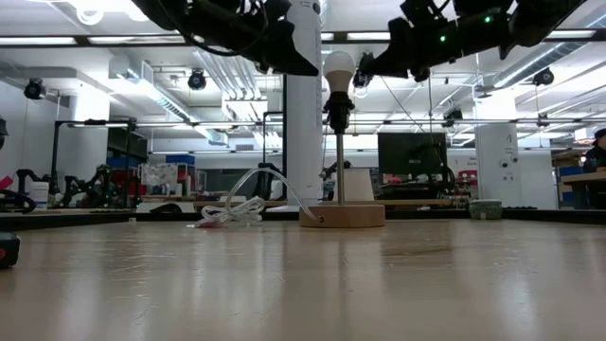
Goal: Screw lightbulb
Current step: Remove the lightbulb from the lamp
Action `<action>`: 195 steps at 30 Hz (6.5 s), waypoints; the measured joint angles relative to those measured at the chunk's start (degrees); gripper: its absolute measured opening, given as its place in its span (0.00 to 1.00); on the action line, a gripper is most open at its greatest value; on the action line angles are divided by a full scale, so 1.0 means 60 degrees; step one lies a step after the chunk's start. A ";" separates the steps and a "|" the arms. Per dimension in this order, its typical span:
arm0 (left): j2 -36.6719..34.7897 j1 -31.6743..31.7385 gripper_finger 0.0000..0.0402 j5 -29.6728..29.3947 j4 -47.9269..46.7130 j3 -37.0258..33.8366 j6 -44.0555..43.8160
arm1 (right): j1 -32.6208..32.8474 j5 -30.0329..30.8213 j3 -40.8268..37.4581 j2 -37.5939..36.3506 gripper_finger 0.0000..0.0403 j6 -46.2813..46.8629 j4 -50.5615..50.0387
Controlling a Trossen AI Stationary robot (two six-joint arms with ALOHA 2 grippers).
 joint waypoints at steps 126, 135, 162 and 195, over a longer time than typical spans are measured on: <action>0.0350 0.0188 0.00 0.0216 0.1540 0.0062 0.0080 | -0.0269 -0.0274 -0.0015 -0.0589 0.00 0.0250 -0.1136; 0.0405 0.0188 0.00 -0.0555 0.1590 0.0062 0.0196 | -0.0182 -0.1245 -0.0015 -0.0601 0.00 0.0138 -0.0601; 0.0569 0.0074 0.00 0.1323 0.1742 0.0062 0.0226 | -0.0282 -0.0391 0.0011 -0.0057 0.00 0.0144 -0.0222; 0.0686 -0.0241 0.00 0.1441 0.1845 0.0062 0.0729 | -0.0227 -0.0796 0.0022 -0.0043 0.00 0.0394 -0.0034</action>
